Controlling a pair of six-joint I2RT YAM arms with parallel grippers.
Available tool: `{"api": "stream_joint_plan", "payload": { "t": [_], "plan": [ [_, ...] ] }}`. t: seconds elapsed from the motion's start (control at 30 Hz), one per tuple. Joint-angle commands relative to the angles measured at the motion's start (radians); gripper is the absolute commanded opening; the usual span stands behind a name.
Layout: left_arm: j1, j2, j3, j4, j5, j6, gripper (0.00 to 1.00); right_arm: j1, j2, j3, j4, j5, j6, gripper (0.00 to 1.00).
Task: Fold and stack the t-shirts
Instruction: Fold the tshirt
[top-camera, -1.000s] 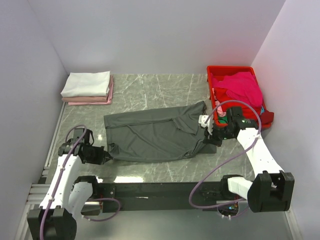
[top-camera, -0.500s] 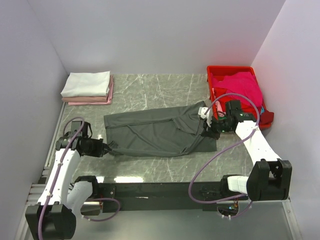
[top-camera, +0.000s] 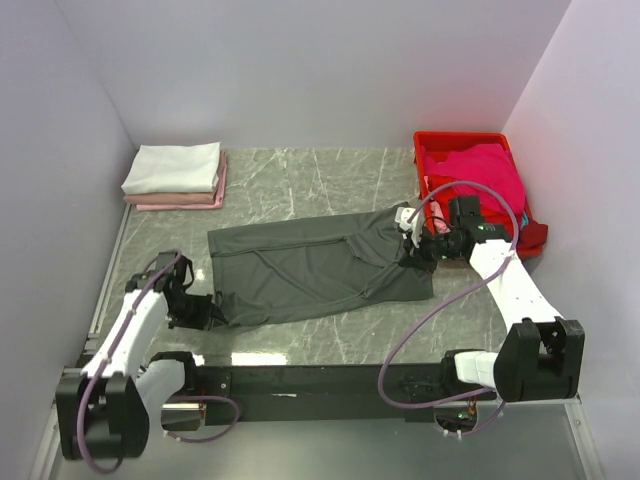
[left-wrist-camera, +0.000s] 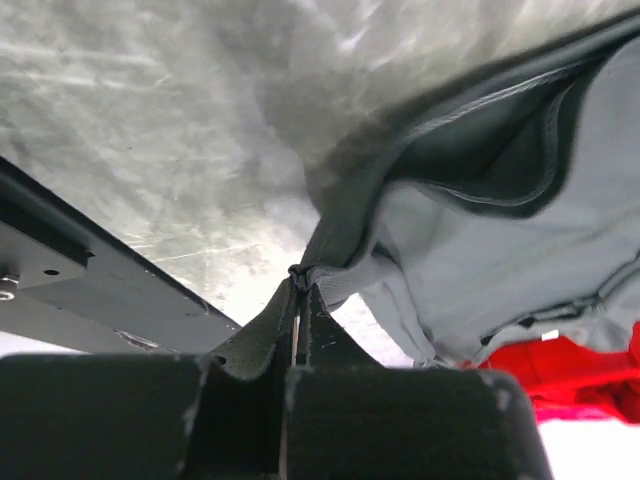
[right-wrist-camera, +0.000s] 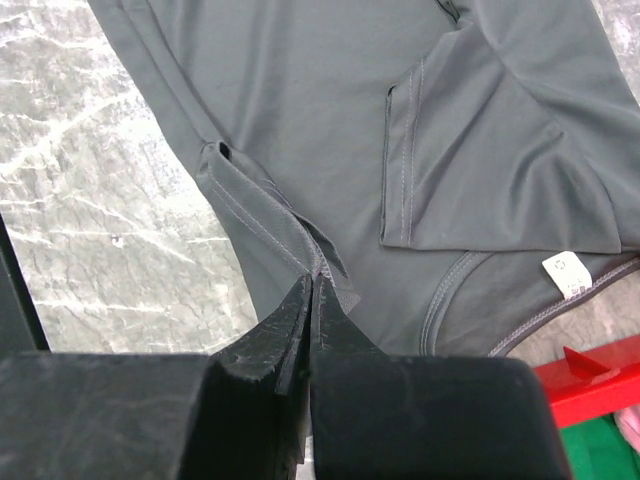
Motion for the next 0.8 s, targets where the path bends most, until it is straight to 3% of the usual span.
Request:
{"api": "stream_joint_plan", "payload": {
  "t": [0.0, 0.33, 0.77],
  "plan": [
    [-0.002, 0.068, 0.098, 0.046, -0.047, 0.035, 0.01, 0.009, -0.011, 0.032, 0.033, -0.007, 0.023, 0.0],
    [-0.004, 0.295, 0.143, 0.146, -0.035, 0.061, 0.01, 0.009, -0.008, 0.027, 0.042, -0.003, 0.03, 0.0],
    [0.007, 0.283, 0.239, 0.119, -0.049, 0.064, 0.02, 0.009, 0.049, 0.035, 0.105, 0.036, 0.069, 0.0]
  ]
}}
